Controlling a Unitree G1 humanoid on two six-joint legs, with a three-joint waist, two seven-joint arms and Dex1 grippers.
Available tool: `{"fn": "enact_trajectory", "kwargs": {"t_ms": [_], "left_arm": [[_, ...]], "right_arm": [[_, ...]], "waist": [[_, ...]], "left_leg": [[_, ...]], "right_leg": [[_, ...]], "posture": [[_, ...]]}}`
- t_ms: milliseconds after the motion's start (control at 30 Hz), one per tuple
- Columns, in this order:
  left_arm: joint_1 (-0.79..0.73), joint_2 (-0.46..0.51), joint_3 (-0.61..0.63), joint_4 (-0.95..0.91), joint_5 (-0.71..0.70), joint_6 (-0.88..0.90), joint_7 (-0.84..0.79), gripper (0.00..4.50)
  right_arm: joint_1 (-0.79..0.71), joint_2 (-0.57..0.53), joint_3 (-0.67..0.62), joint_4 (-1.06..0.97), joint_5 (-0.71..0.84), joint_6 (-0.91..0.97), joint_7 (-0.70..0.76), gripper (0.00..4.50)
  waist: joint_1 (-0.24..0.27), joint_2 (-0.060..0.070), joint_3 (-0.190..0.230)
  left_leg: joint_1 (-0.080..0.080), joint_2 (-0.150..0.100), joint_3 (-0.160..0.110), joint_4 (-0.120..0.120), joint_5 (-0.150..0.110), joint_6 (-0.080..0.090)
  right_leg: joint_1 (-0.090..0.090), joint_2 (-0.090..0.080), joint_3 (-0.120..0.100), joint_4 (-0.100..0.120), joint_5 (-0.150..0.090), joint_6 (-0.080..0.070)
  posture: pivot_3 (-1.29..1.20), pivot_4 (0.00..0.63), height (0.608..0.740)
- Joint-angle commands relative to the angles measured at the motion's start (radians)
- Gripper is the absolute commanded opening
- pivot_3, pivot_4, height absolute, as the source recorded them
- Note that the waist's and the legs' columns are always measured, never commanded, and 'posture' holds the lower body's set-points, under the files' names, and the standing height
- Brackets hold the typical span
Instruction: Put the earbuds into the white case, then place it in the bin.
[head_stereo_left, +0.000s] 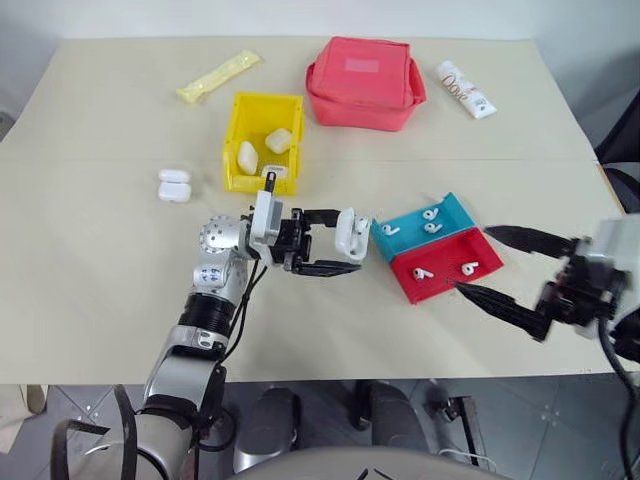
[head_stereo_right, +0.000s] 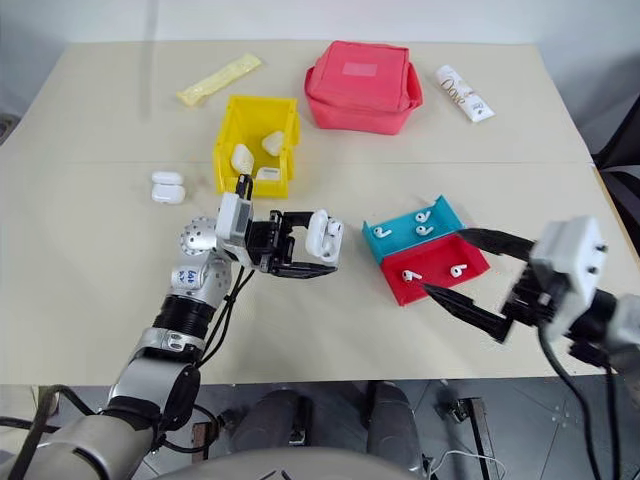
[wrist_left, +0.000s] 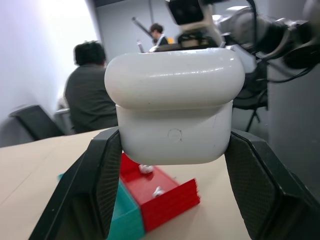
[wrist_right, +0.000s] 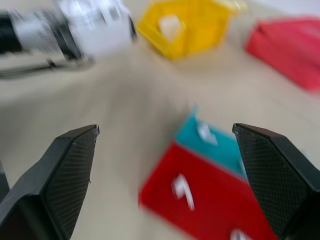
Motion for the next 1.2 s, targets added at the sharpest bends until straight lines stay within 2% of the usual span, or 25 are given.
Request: {"fn": "enact_trajectory", "kwargs": {"t_ms": [33, 233, 467, 600, 667, 733, 900, 1000, 1100, 1200], "left_arm": [[0.01, 0.019, 0.024, -0.017, -0.003, -0.006, 0.016, 2.74], [0.034, 0.038, 0.032, -0.036, 0.0, 0.0, 0.035, 2.74], [0.062, 0.052, 0.033, -0.069, -0.003, 0.003, 0.056, 2.74], [0.102, 0.066, 0.041, -0.118, -0.004, 0.009, 0.087, 2.74], [0.131, 0.078, 0.046, -0.154, -0.003, 0.015, 0.107, 2.74], [0.156, 0.094, 0.051, -0.186, -0.004, 0.025, 0.124, 2.74], [0.217, 0.137, 0.06, -0.264, -0.012, 0.05, 0.155, 2.74], [0.244, 0.159, 0.066, -0.304, -0.015, 0.064, 0.17, 2.74], [0.266, 0.176, 0.077, -0.343, -0.016, 0.073, 0.194, 2.74], [0.292, 0.188, 0.08, -0.385, -0.019, 0.085, 0.218, 2.74]], "right_arm": [[0.136, 0.04, -0.158, -0.03, -0.024, -0.026, 0.048, 4.47], [0.218, 0.039, -0.195, -0.027, -0.042, -0.035, 0.063, 4.47], [0.041, -0.122, -0.05, 0.058, -0.082, -0.001, 0.047, 4.47], [-0.266, -0.319, 0.245, 0.216, -0.161, 0.029, 0.068, 4.47], [-0.442, -0.352, 0.403, 0.281, -0.193, 0.036, 0.102, 4.47], [-0.6, -0.347, 0.543, 0.343, -0.245, 0.03, 0.145, 4.47], [-0.887, -0.306, 0.826, 0.496, -0.403, 0.058, 0.238, 4.47], [-1.009, -0.252, 0.946, 0.612, -0.509, 0.04, 0.27, 3.86], [-1.099, -0.18, 1.01, 0.718, -0.59, -0.041, 0.298, 2.84], [-1.154, -0.126, 1.036, 0.788, -0.638, -0.106, 0.331, 2.84]], "waist": [[0.0, 0.0, 0.0], [-0.007, 0.001, 0.0], [-0.008, 0.001, -0.001], [-0.013, 0.002, 0.0], [-0.018, 0.001, 0.0], [-0.022, 0.002, 0.0], [-0.033, 0.002, 0.0], [-0.036, 0.002, 0.0], [-0.037, 0.002, 0.0], [-0.036, 0.004, 0.0]], "left_leg": [[0.0, 0.0, 0.0, 0.0, 0.0, 0.0], [0.001, 0.0, 0.001, 0.0, -0.002, 0.001], [0.001, 0.001, 0.002, 0.0, -0.002, 0.001], [0.0, 0.0, 0.002, 0.001, -0.002, 0.001], [0.0, 0.0, 0.002, 0.001, -0.002, 0.001], [0.0, 0.001, 0.001, 0.001, -0.002, 0.0], [-0.001, 0.001, 0.001, 0.001, -0.001, -0.001], [-0.001, 0.001, 0.001, 0.001, -0.002, -0.001], [-0.001, 0.001, 0.0, 0.001, -0.002, -0.003], [-0.001, 0.001, 0.001, 0.001, -0.002, -0.003]], "right_leg": [[0.0, 0.0, 0.0, 0.0, 0.0, 0.0], [0.0, 0.0, 0.003, 0.0, 0.0, 0.0], [-0.002, 0.0, 0.004, 0.0, 0.0, 0.0], [-0.002, -0.001, 0.004, 0.0, 0.0, -0.001], [-0.003, -0.001, 0.004, 0.0, 0.0, -0.001], [-0.003, -0.001, 0.003, 0.0, 0.0, -0.001], [-0.003, -0.001, 0.002, 0.0, 0.0, -0.001], [-0.003, -0.003, 0.002, 0.0, 0.0, -0.001], [-0.004, -0.003, 0.002, 0.0, 0.0, -0.001], [-0.004, -0.001, 0.001, 0.0, 0.0, -0.001]], "posture": [[0.0, 0.15, 0.74], [0.0, 0.15, 0.74], [0.0, 0.15, 0.74], [0.0, 0.15, 0.74], [0.0, 0.15, 0.74], [0.0, 0.15, 0.74], [0.0, 0.15, 0.74], [0.0, 0.15, 0.74], [0.0, 0.15, 0.74], [0.0, 0.15, 0.74]]}}
